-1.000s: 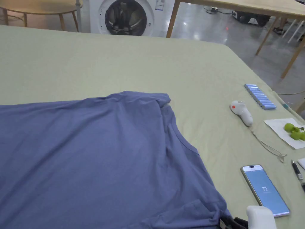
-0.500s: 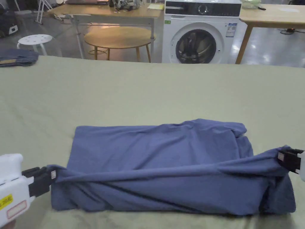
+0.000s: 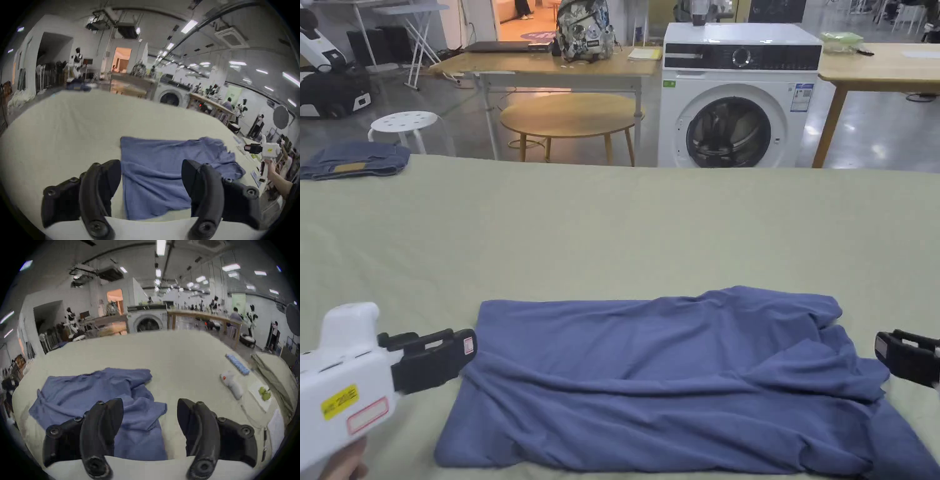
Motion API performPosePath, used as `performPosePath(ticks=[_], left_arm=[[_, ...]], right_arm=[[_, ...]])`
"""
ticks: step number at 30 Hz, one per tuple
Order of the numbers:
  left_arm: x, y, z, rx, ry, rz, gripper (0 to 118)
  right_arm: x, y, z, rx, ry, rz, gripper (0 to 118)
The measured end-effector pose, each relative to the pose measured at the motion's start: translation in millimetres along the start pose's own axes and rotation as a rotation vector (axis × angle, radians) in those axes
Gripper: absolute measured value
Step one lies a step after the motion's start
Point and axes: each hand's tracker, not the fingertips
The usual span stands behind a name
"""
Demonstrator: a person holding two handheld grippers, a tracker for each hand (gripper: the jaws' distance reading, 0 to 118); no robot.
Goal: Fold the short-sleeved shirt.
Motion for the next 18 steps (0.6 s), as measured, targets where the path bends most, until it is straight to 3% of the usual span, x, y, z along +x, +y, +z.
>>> performPosePath(ticks=[2,3,4,6,8,10,15,18], left_arm=[[18,-2,37,0.065,0.014,-0.052,77],[26,-5,52,0.089,0.012,-0.064,75],[35,-10,68,0.119,0.005,-0.082,66],[68,-19,96,0.14,0.028,-0.127,42],[90,-33,113,0.15,0.1,-0.223,35],[98,-50,119,0.118,0.139,-0.276,0],[102,-72,132,0.09,0.106,-0.188,0],[83,-75,118,0.041,0.119,-0.131,0]], right_arm=[[-16,-5,47,0.049,0.035,0.007,58],[-21,-10,65,0.083,0.038,0.009,47],[-27,-17,84,0.104,0.044,0.019,31],[-42,-30,115,0.133,0.038,0.02,14],[-52,-46,137,0.117,0.052,0.021,10],[-62,-66,149,0.124,0.044,0.029,0],[-81,-90,165,0.065,0.029,0.059,0],[-82,-94,165,0.045,0.08,0.035,0]])
